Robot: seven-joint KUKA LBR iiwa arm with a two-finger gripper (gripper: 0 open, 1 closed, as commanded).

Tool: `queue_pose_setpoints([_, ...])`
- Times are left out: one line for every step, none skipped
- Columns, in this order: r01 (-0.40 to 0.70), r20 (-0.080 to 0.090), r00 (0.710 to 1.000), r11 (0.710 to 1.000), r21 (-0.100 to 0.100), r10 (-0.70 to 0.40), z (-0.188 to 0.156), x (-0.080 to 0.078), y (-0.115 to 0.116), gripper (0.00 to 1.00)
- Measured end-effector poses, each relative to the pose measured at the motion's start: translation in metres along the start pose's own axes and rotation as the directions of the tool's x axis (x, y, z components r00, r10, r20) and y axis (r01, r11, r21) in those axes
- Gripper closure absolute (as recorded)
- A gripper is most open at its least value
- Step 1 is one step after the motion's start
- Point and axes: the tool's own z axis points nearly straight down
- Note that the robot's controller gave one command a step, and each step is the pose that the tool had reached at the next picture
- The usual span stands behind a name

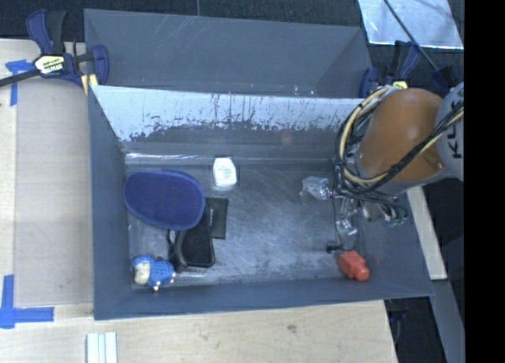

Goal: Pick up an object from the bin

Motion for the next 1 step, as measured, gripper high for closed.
queue_pose_setpoints([0.173, 0.001, 0.985, 0.985, 0.006, -0.173, -0.0127, 0.0623, -0.0330, 0.00])
